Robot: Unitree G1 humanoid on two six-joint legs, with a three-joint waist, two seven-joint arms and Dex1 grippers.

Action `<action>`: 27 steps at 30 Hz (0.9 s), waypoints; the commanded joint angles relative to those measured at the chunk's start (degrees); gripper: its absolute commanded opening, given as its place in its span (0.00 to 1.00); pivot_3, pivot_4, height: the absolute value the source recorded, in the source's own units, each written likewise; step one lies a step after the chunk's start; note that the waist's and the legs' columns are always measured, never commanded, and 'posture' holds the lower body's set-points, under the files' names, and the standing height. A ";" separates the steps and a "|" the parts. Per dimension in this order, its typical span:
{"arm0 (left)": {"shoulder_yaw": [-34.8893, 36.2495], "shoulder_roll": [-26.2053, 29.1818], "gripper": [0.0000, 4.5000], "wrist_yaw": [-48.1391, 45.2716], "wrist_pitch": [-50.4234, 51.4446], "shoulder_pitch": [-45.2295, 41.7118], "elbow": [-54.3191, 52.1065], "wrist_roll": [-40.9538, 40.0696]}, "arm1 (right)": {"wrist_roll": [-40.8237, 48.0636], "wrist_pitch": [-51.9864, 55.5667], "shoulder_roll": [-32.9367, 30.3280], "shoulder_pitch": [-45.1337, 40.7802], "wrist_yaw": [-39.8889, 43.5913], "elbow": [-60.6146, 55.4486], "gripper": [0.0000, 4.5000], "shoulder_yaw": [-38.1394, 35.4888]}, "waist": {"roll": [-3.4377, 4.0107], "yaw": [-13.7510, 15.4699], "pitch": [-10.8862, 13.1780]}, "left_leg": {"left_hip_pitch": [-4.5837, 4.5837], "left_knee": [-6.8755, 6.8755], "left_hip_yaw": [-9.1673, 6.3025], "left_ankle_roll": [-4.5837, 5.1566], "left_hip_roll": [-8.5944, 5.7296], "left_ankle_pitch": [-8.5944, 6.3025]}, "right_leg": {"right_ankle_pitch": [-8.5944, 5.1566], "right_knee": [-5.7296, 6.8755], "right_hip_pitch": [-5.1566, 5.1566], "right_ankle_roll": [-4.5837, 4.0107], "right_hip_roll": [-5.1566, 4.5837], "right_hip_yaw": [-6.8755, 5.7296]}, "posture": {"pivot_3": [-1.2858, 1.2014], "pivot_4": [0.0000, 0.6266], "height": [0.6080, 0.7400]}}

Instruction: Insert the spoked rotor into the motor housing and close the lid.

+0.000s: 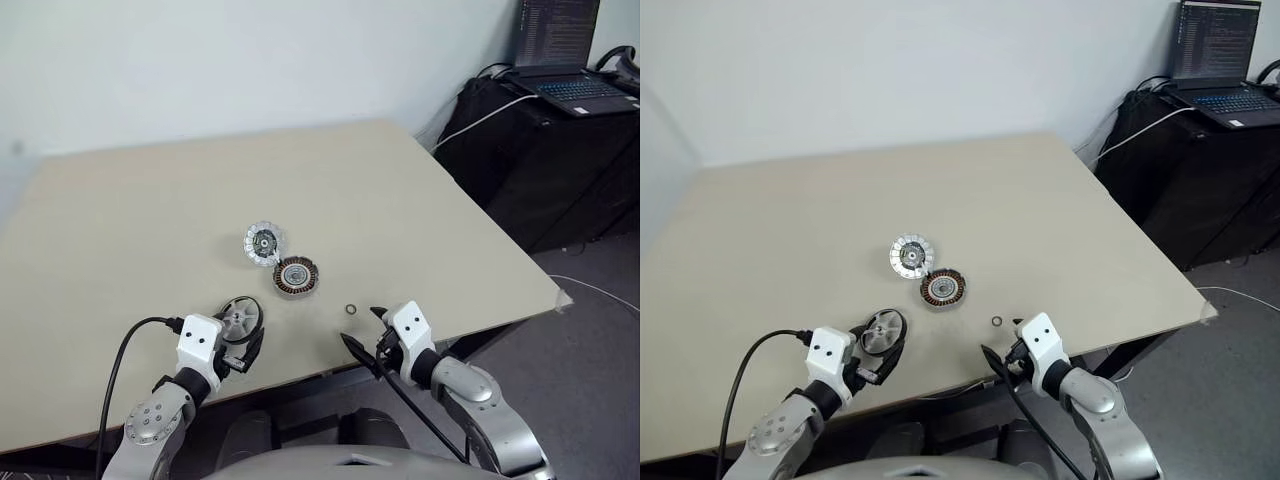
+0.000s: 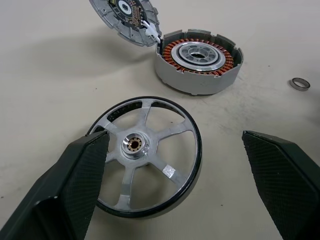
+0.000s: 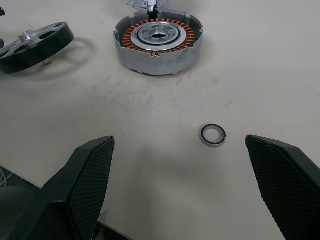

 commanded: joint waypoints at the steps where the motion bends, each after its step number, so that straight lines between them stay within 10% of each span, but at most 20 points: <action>1: 0.77 0.39 1.00 -0.72 -1.59 -0.92 0.69 -0.57 | -0.60 -1.25 -0.60 -0.70 -0.17 -2.16 0.99 0.19 | 0.01 -0.01 0.00 | 0.00 0.00 0.00 0.00 0.00 0.00 | 0.00 0.00 0.00 0.00 0.00 0.00 | 0.52 0.00 1.00; 27: 0.11 -1.40 1.00 0.07 -3.10 -2.16 -0.27 -0.18 | -6.92 -6.07 7.01 -13.93 -6.83 19.57 0.99 2.67 | -0.02 -0.06 0.07 | -0.06 -0.01 0.05 0.01 -0.04 0.00 | 0.00 0.00 -0.05 -0.01 0.14 0.00 | 0.52 0.00 1.00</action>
